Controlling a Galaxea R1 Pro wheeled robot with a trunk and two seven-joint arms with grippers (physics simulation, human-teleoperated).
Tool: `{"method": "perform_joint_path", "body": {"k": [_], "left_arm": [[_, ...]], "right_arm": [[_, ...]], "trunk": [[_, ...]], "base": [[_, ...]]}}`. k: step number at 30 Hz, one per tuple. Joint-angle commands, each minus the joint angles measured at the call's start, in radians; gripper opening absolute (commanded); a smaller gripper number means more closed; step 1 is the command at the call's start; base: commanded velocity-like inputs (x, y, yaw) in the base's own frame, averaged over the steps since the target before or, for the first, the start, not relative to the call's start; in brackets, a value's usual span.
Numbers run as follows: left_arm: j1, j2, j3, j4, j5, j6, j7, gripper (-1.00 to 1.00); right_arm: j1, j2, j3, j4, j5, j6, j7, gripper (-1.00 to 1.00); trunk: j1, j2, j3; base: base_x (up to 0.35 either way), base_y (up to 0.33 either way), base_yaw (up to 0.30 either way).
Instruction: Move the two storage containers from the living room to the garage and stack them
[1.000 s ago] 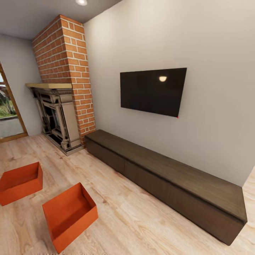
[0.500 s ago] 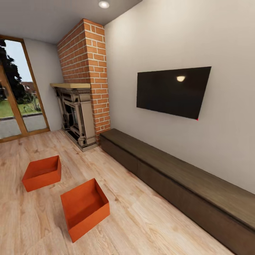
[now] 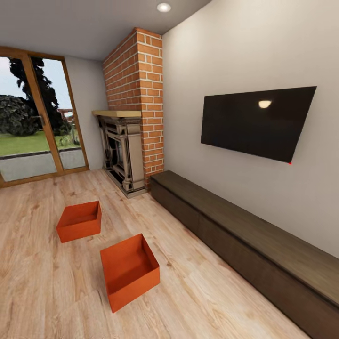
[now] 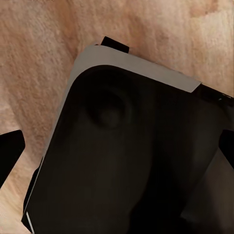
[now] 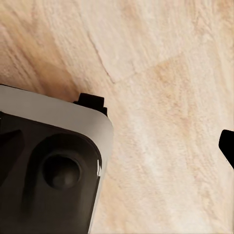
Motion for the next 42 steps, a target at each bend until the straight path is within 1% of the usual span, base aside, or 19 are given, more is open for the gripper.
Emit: {"method": "perform_joint_path", "body": {"k": [1,7,23,25,32,42], "left_arm": [[0.0,-0.001,0.004,-0.001,0.0,0.005,0.002,1.0],[0.0,0.0,0.0,-0.001,-0.004,0.005,0.002,1.0],[0.0,0.001,-0.002,-0.001,-0.005,0.005,0.002,1.0],[0.0,0.001,-0.002,-0.001,-0.005,0.004,0.002,1.0],[0.0,0.001,-0.003,-0.001,-0.003,-0.034,0.002,1.0],[0.0,0.001,-0.004,-0.001,-0.002,-0.04,0.002,1.0]], "right_arm": [[-0.001,0.001,0.006,0.003,0.001,-0.006,-0.001,1.0],[-0.001,0.001,0.004,0.003,-0.003,-0.007,-0.005,1.0],[-0.001,0.001,0.002,0.003,-0.003,-0.004,-0.008,1.0],[-0.001,-0.001,0.0,0.003,-0.003,-0.004,-0.008,1.0],[-0.001,0.0,0.001,0.003,-0.003,-0.005,-0.008,1.0],[-0.001,0.0,0.002,0.003,-0.003,-0.005,-0.008,1.0]], "trunk": [[0.0,-0.001,-0.001],[0.0,-0.001,-0.001],[0.0,-0.001,-0.001],[0.0,-0.001,-0.001],[0.0,-0.001,-0.001],[0.0,-0.001,-0.001]], "base": [[0.0,0.0,0.06],[0.195,0.0,0.012],[0.317,0.0,0.011],[0.321,0.0,0.182],[0.312,-0.007,0.258],[0.293,-0.065,0.271]]}}
